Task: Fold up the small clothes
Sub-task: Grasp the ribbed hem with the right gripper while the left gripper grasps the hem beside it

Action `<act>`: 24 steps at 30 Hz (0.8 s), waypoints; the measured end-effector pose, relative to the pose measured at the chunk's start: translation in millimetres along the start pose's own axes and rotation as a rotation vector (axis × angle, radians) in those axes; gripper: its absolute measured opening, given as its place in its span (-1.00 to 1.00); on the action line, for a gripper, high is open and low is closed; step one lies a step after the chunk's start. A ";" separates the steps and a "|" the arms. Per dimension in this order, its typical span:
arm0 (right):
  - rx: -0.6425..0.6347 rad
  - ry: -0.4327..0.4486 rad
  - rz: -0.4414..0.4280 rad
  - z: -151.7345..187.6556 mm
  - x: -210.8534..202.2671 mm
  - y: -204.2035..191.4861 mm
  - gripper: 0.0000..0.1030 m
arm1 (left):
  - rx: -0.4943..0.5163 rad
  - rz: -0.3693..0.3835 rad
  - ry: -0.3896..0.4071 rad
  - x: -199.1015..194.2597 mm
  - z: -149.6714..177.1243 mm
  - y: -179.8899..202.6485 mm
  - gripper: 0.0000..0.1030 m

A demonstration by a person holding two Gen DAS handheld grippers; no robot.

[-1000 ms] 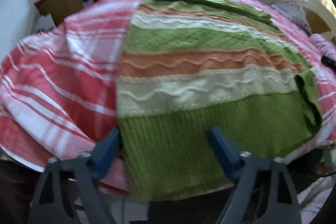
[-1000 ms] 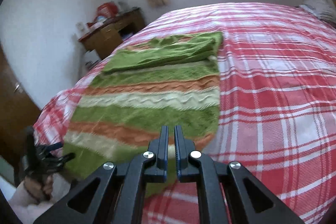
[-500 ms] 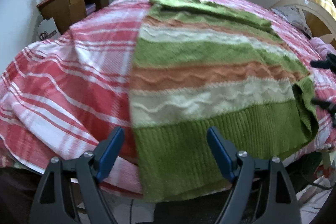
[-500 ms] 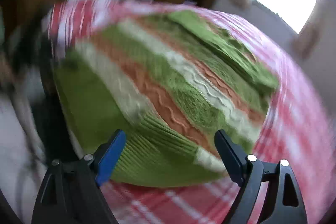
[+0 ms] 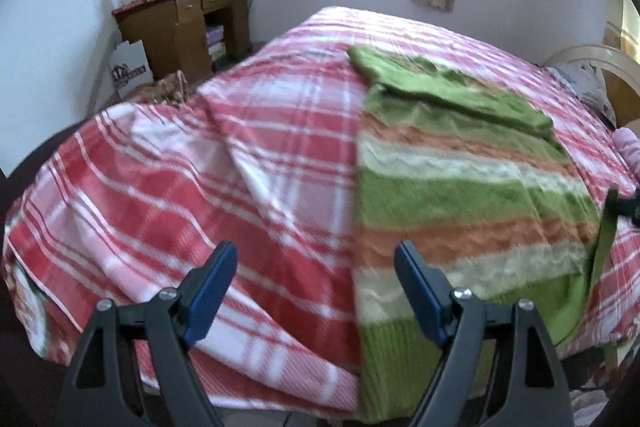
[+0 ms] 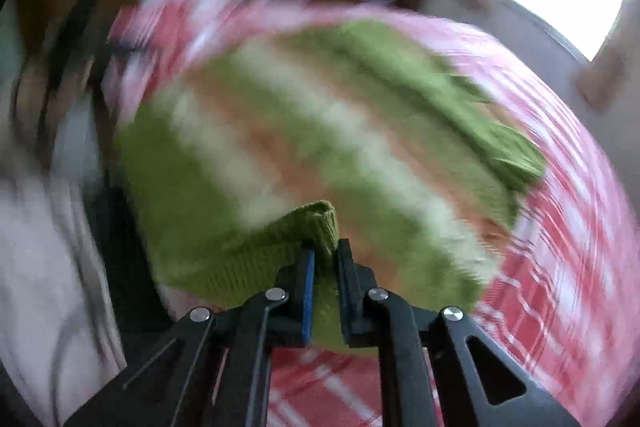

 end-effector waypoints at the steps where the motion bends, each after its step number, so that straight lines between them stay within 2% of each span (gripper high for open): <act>1: 0.085 0.028 -0.003 -4.8 -1.4 20.1 -0.81 | -0.002 -0.003 0.007 -1.0 -4.8 -2.8 0.62; 3: 0.266 0.054 -0.022 -6.8 8.9 63.9 -0.81 | -0.002 -0.002 0.024 -3.3 -14.0 -8.1 0.62; 5: 0.334 0.036 -0.014 -4.0 25.9 76.8 -0.81 | 0.008 0.017 0.034 -6.0 -19.9 -11.4 0.66; 6: 0.353 0.010 -0.002 -2.5 41.2 80.6 -0.81 | 0.021 0.045 0.034 -6.6 -22.2 -11.3 0.76; 9: 0.402 -0.047 -0.020 7.5 72.5 81.9 -0.81 | 0.093 0.121 0.040 -9.7 -22.9 -5.7 0.81; 12: 0.433 -0.019 -0.039 9.4 73.3 83.5 -0.81 | 0.139 0.193 0.030 -6.9 -21.2 4.8 0.89; 16: 0.441 0.001 -0.051 13.6 73.4 84.5 -0.81 | 0.160 0.198 -0.007 19.3 -24.5 22.3 0.86; 17: 0.446 0.007 -0.056 14.6 73.1 85.0 -0.81 | 0.162 0.200 -0.014 26.1 -25.0 27.1 0.78; 21: 0.458 0.016 -0.056 13.4 72.3 83.0 -0.80 | 0.171 0.225 -0.067 51.3 -23.9 47.2 0.23; 24: 0.460 0.017 -0.059 13.2 73.3 83.2 -0.80 | 0.181 0.281 -0.099 56.6 -16.4 60.5 0.17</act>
Point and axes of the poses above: each gripper's, at about its wrist camera, not at the fingertips, and x roughly the way its jaws point, y to its right, z to its underside, the point moved 8 cm from there along x, roughly the way its jaws point, and after that the axes turned 13 degrees about -y, right-handed, at the moved point
